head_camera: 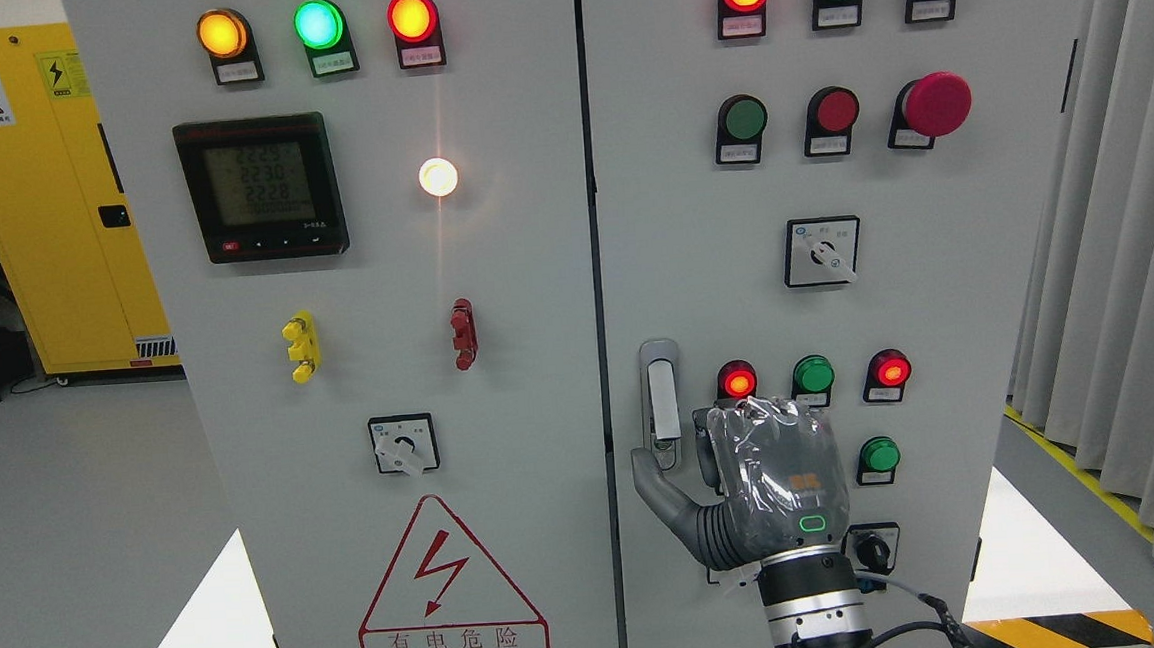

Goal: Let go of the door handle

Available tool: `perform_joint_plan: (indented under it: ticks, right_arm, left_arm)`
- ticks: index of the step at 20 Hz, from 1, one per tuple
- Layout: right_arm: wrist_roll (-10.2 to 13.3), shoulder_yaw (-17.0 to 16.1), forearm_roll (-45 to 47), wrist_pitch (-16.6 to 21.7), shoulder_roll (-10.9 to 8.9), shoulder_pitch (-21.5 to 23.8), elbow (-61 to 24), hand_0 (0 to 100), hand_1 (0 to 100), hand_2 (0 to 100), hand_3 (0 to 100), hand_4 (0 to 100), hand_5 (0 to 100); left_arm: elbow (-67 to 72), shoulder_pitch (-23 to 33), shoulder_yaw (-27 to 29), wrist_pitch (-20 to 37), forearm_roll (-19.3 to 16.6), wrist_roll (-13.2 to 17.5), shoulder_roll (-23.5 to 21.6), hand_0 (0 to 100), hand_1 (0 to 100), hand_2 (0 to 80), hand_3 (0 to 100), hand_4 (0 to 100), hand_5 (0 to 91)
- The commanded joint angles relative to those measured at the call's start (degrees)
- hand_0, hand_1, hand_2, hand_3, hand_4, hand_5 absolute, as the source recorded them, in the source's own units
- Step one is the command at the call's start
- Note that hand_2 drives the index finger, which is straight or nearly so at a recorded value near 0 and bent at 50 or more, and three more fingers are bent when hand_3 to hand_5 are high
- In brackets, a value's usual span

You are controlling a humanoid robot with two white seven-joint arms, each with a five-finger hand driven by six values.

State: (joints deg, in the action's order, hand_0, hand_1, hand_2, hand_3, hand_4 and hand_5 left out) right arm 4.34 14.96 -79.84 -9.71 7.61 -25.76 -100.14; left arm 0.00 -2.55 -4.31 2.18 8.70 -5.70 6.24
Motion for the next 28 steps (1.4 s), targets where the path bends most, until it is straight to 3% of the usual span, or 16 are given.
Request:
perform_joint_plan:
  ticks: [1, 28]
  right_arm:
    - [-0.04, -0.54, 0.04, -0.05, 0.03, -0.69, 1.09, 34, 36, 100, 100, 100, 100]
    - [0.23, -0.45, 0.83, -0.05, 0.03, -1.83, 1.18, 46, 41, 100, 100, 100, 100]
  left_arm:
    - [-0.7, 0.0, 0.0, 0.02, 0.0, -0.01, 0.0, 12, 56, 0.0, 0, 0, 0.0]
    - [-0.7, 0.0, 0.0, 0.02, 0.0, -0.01, 0.0, 12, 56, 0.0, 0, 0, 0.0]
